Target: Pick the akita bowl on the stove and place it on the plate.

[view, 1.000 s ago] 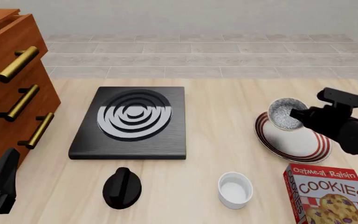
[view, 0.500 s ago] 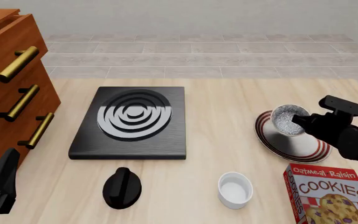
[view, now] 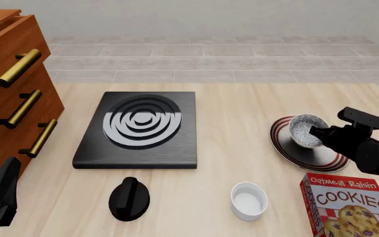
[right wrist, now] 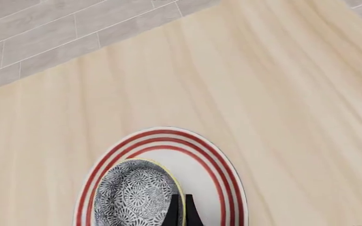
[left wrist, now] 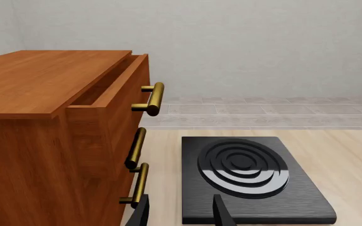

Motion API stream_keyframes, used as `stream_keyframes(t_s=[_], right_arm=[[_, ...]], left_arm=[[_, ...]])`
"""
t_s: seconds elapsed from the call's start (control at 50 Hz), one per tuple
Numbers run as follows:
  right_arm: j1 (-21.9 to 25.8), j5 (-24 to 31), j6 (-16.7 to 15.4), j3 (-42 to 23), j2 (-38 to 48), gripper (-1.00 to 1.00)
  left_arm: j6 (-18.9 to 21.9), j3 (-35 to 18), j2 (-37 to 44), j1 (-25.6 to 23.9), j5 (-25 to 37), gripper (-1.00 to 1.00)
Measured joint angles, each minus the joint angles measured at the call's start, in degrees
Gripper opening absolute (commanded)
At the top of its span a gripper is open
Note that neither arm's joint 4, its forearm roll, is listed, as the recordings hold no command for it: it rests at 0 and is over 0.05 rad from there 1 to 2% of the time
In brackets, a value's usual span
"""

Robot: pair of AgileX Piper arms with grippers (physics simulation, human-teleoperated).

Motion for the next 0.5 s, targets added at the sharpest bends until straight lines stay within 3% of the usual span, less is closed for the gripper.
stream_keyframes(t_s=[0.16, 0.18, 0.5], right_arm=[[-0.17, -0.99, 0.05, 0.11, 0.68, -1.00], [-0.18, -1.02, 0.05, 0.12, 0.66, 1.00], [0.36, -0.87, -0.18, 0.91, -1.60, 1.00]], left_arm=[[0.00, 0.00, 0.00, 0.00, 0.00, 1.00], [0.00, 0.00, 0.00, 0.00, 0.00, 1.00], [0.00, 0.00, 0.00, 0.00, 0.00, 1.00]])
